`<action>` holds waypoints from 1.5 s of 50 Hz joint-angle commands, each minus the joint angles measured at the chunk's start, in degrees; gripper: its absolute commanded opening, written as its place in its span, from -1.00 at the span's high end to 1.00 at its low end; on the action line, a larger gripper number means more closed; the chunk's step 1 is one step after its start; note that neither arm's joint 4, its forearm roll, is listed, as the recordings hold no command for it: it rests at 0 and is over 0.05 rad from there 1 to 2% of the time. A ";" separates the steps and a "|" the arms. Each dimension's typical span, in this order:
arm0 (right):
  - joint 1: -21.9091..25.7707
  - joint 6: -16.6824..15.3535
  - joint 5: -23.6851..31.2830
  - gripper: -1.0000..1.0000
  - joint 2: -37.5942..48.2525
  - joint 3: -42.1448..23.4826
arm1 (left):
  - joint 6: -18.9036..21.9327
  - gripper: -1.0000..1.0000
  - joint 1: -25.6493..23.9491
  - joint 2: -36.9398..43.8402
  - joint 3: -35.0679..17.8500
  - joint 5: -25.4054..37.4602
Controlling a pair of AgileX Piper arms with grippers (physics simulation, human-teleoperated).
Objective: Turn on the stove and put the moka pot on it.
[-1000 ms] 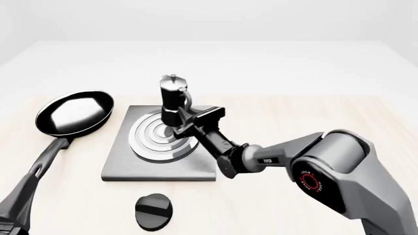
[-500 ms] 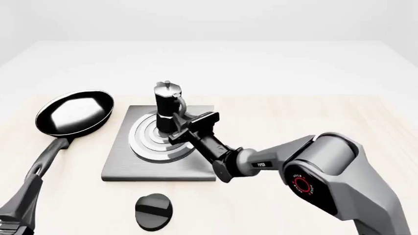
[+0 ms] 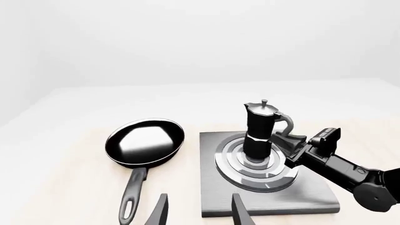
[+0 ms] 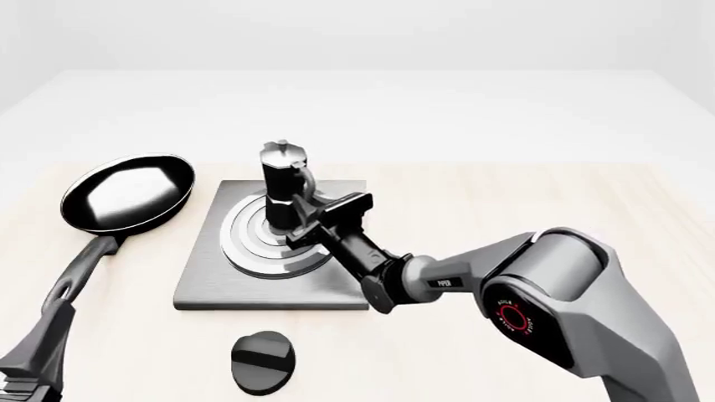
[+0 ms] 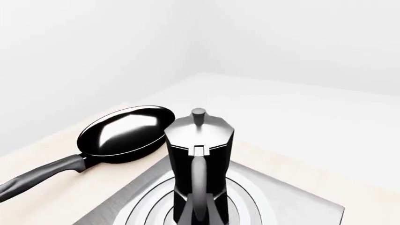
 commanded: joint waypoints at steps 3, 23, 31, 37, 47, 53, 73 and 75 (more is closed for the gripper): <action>-0.47 0.53 1.90 1.00 1.58 -1.55 | 0.14 -1.00 0.03 0.00 -0.61 0.33; 3.58 -2.39 9.91 -1.00 3.06 -2.89 | 0.70 -1.00 -0.02 0.00 -3.52 1.94; 2.93 -2.78 11.68 -1.00 1.96 -1.56 | 0.51 -1.00 -0.36 0.00 -3.17 1.44; 2.63 -3.07 10.60 -1.00 -1.00 1.91 | 0.46 -1.00 -0.55 0.00 -3.00 1.21; 0.73 -4.11 7.99 -1.00 -7.76 7.90 | 0.46 -1.00 -0.74 0.00 -4.58 2.37; 0.19 -3.97 7.21 -1.00 -10.79 11.12 | 0.39 -1.00 -0.79 0.00 -5.27 2.87; 0.50 -4.50 6.02 -1.00 -19.34 19.72 | 0.75 -1.00 -0.34 0.00 -8.98 5.26; 0.64 -4.64 5.70 -1.00 -20.37 20.72 | 0.71 -1.00 -0.32 0.00 -9.30 5.44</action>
